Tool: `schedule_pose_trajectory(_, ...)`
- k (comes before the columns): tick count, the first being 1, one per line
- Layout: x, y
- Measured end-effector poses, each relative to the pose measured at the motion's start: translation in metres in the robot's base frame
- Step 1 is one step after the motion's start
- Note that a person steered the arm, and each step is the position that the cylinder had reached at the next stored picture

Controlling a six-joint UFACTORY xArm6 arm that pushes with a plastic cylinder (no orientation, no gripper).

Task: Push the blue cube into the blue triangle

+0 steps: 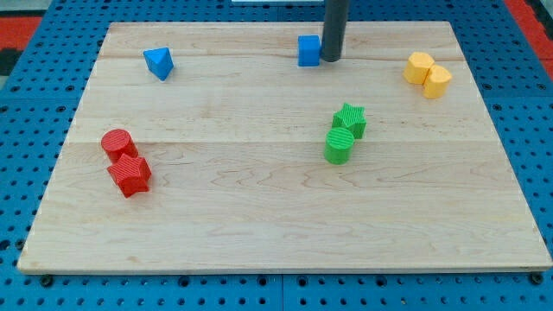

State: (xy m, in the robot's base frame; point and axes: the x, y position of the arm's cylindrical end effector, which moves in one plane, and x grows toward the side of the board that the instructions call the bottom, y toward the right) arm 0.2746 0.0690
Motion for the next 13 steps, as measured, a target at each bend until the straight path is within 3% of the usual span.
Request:
schedule_pose_trajectory(3, 0.0, -0.094)
schedule_pose_trajectory(4, 0.005, -0.092)
schedule_pose_trajectory(5, 0.022, -0.03)
schedule_pose_trajectory(6, 0.019, -0.02)
schedule_pose_trajectory(9, -0.032, -0.058)
schedule_pose_trajectory(13, -0.031, -0.139)
